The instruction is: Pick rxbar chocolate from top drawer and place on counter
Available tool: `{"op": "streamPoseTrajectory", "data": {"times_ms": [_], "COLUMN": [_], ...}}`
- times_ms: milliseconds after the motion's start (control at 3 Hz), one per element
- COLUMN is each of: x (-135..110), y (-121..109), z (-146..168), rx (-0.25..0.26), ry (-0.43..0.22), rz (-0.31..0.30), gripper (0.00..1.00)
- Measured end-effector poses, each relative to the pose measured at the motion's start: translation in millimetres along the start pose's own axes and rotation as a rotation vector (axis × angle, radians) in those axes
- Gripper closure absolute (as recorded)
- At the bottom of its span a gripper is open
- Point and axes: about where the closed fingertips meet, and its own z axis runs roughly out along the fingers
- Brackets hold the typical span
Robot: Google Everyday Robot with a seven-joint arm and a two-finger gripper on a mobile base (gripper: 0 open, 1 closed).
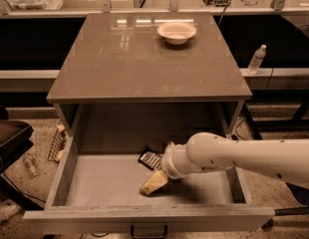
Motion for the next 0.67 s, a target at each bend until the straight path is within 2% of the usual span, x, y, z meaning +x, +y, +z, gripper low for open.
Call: {"op": "streamPoseTrajectory", "data": {"times_ms": [667], "x": [-4.8], "y": [1.5], "z": [-4.5], "rx": [-0.005], "ry": [0.004], "rz": [0.003], "gripper": [0.59]}}
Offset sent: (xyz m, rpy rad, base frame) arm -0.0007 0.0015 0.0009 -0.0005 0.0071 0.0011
